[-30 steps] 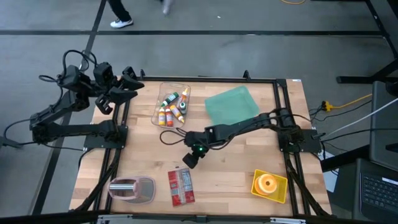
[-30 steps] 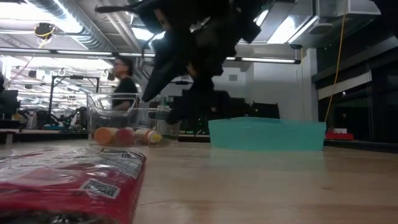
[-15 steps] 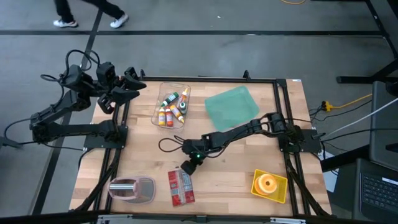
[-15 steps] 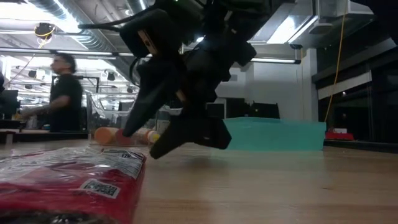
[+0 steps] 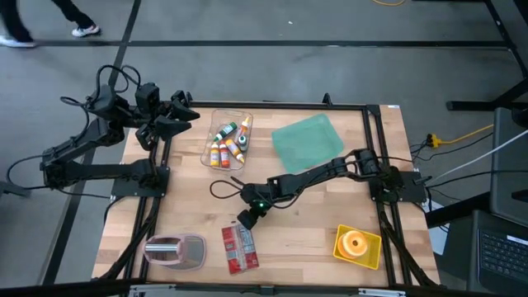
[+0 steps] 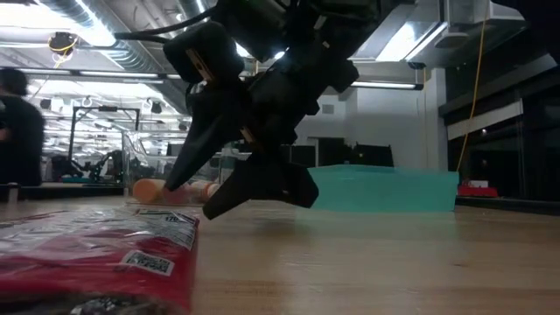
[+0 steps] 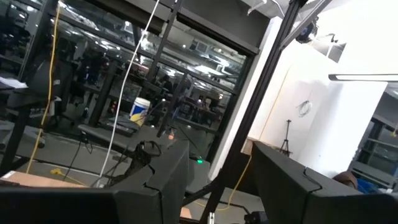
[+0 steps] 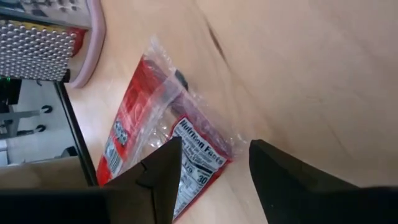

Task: Pick & Place Food Item
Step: Put the red popcorn bag into the blue bin

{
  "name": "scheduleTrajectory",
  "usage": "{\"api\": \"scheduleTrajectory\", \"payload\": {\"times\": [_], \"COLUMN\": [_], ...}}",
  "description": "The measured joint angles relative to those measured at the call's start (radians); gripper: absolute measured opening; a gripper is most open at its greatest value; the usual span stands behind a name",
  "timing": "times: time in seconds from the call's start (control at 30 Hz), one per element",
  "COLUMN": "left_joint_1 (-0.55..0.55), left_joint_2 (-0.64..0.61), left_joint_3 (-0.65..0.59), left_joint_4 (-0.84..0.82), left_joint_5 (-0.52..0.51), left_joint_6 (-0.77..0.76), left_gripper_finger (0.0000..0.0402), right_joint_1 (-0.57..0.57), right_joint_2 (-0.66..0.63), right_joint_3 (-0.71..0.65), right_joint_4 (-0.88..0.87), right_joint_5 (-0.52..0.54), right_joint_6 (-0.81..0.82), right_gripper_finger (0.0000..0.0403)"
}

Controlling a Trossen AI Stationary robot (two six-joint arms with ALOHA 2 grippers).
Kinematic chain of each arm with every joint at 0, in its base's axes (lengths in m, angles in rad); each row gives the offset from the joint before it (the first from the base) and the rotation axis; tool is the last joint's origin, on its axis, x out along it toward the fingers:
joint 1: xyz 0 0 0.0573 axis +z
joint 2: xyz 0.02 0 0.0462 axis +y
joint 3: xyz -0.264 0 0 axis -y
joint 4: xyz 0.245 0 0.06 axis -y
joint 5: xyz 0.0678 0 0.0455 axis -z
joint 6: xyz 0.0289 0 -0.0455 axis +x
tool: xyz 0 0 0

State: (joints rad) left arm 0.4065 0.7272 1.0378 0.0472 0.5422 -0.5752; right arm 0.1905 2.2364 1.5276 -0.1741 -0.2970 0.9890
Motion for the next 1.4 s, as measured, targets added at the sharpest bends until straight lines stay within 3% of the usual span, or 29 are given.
{"api": "scheduleTrajectory", "payload": {"times": [0.57,0.97,1.13,1.3,1.4], "left_joint_1": [0.0,0.0,0.0,0.0,0.0], "left_joint_2": [0.005,0.005,0.005,0.005,0.005], "left_joint_3": [0.0,0.0,0.0,0.0,0.0], "left_joint_4": [0.0,-0.007,-0.009,-0.009,-0.009], "left_joint_5": [0.01,0.02,0.03,0.037,0.038], "left_joint_6": [-0.006,-0.007,-0.009,-0.009,-0.01], "left_gripper_finger": [0.0169,0.0169,0.0169,0.0169,0.0169], "right_joint_1": [0.003,0.01,0.006,0.006,0.005], "right_joint_2": [0.0,0.07,0.072,0.072,0.072], "right_joint_3": [0.0,0.004,0.003,0.002,0.002], "right_joint_4": [0.003,0.112,0.112,0.112,0.112], "right_joint_5": [-0.006,-0.02,-0.022,-0.022,-0.027], "right_joint_6": [0.003,0.093,0.104,0.103,0.103], "right_gripper_finger": [0.0185,0.0181,0.0137,0.0025,0.0011]}}
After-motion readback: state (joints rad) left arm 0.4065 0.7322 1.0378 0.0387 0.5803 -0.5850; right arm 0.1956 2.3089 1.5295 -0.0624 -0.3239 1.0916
